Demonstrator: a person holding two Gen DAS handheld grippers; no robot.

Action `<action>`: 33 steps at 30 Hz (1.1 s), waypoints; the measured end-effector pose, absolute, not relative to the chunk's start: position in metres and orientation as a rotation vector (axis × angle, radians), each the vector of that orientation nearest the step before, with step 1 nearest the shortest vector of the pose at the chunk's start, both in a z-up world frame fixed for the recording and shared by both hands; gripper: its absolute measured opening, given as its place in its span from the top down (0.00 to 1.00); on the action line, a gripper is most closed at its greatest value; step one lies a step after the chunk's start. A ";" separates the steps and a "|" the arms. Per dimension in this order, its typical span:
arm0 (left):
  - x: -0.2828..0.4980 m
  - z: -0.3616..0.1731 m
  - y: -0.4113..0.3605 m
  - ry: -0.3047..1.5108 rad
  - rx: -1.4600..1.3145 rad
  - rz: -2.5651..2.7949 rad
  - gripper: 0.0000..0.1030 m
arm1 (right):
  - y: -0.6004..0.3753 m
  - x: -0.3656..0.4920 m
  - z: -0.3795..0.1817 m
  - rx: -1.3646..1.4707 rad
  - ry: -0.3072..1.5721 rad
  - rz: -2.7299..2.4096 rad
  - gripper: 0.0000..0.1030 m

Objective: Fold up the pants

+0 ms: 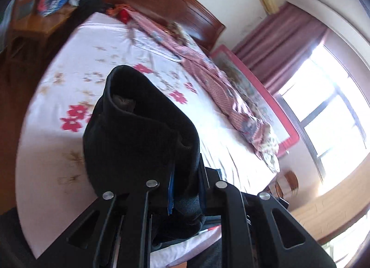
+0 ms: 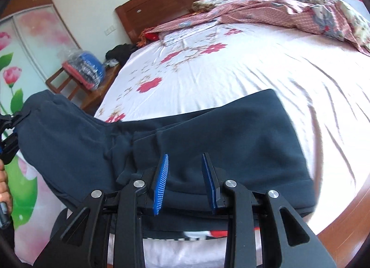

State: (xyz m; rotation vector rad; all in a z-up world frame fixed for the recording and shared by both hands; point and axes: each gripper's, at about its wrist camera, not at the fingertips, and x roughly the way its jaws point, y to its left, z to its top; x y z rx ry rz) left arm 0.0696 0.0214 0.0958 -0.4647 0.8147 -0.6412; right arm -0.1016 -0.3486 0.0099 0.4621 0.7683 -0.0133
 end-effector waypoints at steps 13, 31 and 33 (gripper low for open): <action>0.053 0.058 -0.222 0.946 -0.136 -0.999 0.86 | -0.465 -0.199 -0.015 0.642 0.692 -0.266 0.71; 0.028 0.076 -0.103 0.887 0.134 -0.819 0.14 | -0.459 -0.186 0.008 0.814 0.675 -0.089 0.50; 0.056 0.063 -0.057 0.937 0.055 -0.697 0.14 | -0.446 -0.168 0.013 0.732 0.706 -0.071 0.50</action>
